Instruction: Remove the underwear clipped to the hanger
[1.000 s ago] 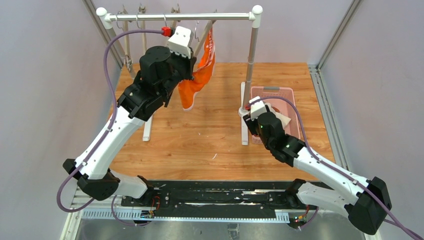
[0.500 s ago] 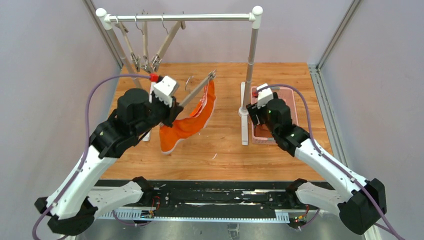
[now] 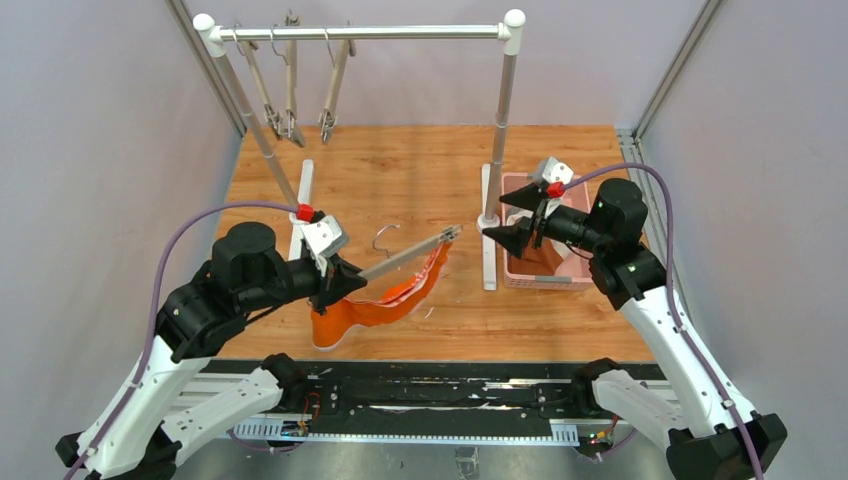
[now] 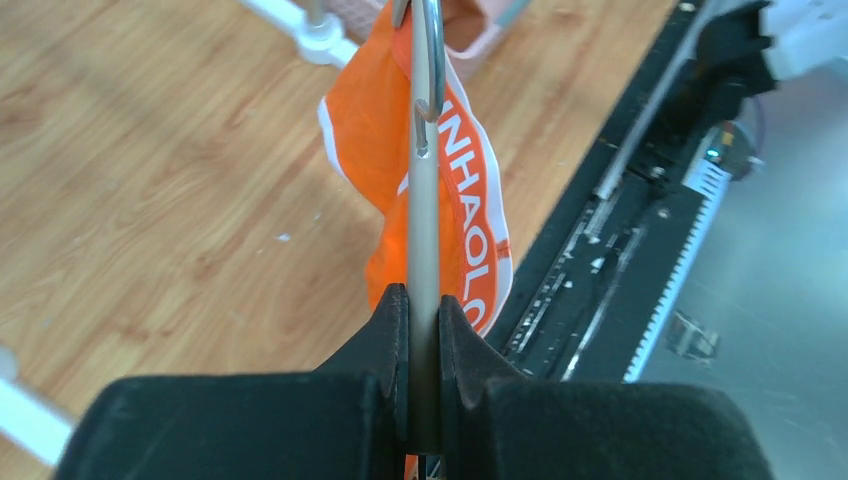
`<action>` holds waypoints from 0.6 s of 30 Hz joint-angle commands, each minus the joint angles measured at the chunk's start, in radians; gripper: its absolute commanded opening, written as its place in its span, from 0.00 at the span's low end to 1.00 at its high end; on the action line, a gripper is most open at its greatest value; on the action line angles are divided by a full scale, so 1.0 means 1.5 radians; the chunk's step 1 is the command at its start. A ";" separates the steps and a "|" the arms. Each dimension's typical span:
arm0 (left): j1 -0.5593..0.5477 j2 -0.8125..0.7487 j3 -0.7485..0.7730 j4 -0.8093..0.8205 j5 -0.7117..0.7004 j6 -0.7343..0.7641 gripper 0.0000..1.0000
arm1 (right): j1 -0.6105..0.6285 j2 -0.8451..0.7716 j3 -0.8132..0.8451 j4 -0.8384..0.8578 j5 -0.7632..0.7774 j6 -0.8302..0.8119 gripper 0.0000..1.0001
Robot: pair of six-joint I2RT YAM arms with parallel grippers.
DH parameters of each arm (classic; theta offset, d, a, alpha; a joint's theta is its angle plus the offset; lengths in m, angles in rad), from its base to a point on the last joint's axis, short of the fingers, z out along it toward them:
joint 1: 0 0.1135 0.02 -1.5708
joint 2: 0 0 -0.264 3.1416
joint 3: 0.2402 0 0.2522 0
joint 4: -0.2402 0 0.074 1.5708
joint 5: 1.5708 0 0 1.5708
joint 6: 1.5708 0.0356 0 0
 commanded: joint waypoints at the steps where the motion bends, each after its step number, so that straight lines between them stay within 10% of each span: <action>1: 0.002 0.004 0.002 0.044 0.153 0.020 0.00 | -0.010 0.011 0.033 0.018 -0.279 0.031 0.72; 18: 0.002 0.069 0.028 0.108 0.214 -0.009 0.00 | -0.008 0.029 0.051 0.061 -0.427 0.084 0.72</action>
